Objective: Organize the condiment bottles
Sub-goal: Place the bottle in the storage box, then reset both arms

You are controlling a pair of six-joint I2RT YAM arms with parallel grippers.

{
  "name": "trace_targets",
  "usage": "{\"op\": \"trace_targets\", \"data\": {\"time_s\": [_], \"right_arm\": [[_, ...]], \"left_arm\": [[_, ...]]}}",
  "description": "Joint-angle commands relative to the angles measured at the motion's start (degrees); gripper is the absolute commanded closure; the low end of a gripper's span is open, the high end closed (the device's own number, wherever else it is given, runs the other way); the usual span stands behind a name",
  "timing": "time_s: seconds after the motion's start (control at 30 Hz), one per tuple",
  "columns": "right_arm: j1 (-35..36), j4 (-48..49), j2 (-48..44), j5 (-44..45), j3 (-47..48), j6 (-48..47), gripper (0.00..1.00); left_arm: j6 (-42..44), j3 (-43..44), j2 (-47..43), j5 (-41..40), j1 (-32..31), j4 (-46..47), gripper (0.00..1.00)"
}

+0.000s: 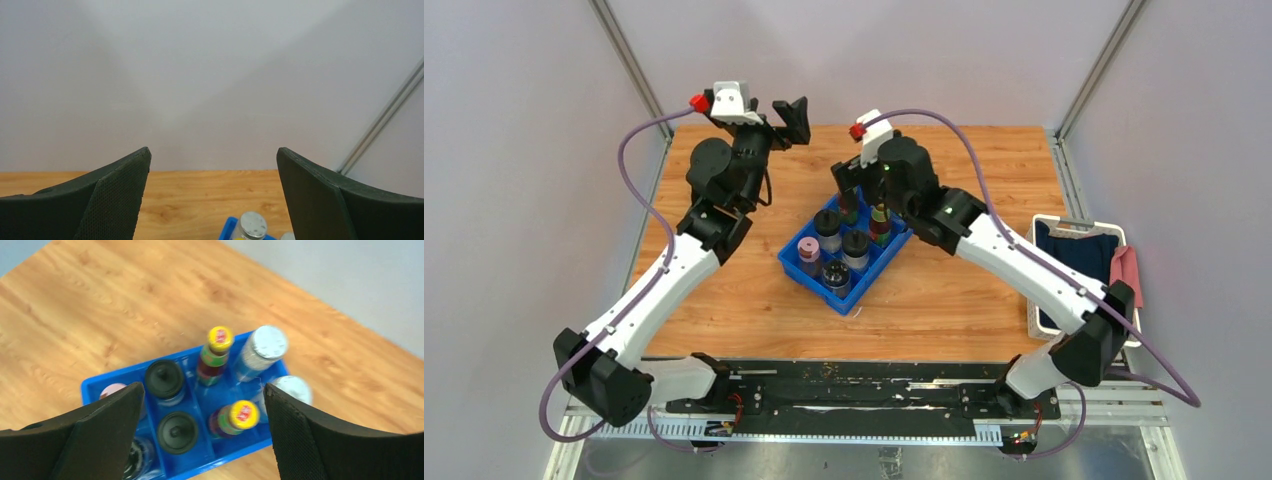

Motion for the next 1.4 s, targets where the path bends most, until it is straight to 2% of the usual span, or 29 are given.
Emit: {"op": "trace_targets", "data": {"time_s": [0.0, 0.07, 0.3, 0.47, 0.57, 0.73, 1.0, 1.37], "right_arm": [[-3.16, -1.45, -4.56, 8.16, 2.19, -6.88, 0.05], [-6.2, -0.52, -5.64, 11.04, 1.56, -8.44, 0.01], [-19.95, 4.68, -5.82, 12.92, -4.43, -8.97, 0.0], [-28.3, 9.6, -1.81, 10.09, -7.75, -8.48, 0.0], [-31.53, 12.23, 1.65, 7.97, -8.35, -8.63, 0.0], [-34.75, 17.7, 6.38, 3.76, -9.82, -8.34, 0.0], [-36.42, 20.66, 12.79, -1.74, -8.36, -6.08, 0.0], [-37.15, 23.5, 18.29, -1.64, -6.45, -5.45, 0.01]], "left_arm": [[6.51, 6.91, 4.2, -1.47, 1.48, -7.52, 0.0], [7.08, 8.43, 6.44, -1.09, 2.7, -8.08, 0.0], [6.72, 11.87, 14.97, 0.97, 8.21, -11.51, 0.0], [5.3, 9.12, 19.17, 1.8, 11.65, -10.47, 0.0], [5.87, 5.42, 20.74, 1.37, 12.63, -6.67, 0.0], [6.77, -0.1, 22.97, 0.88, 13.7, 0.96, 0.0], [8.01, -5.26, 26.14, 0.88, 14.29, 10.72, 0.0], [8.42, -7.11, 29.49, 1.44, 14.81, 16.88, 0.0]]}}
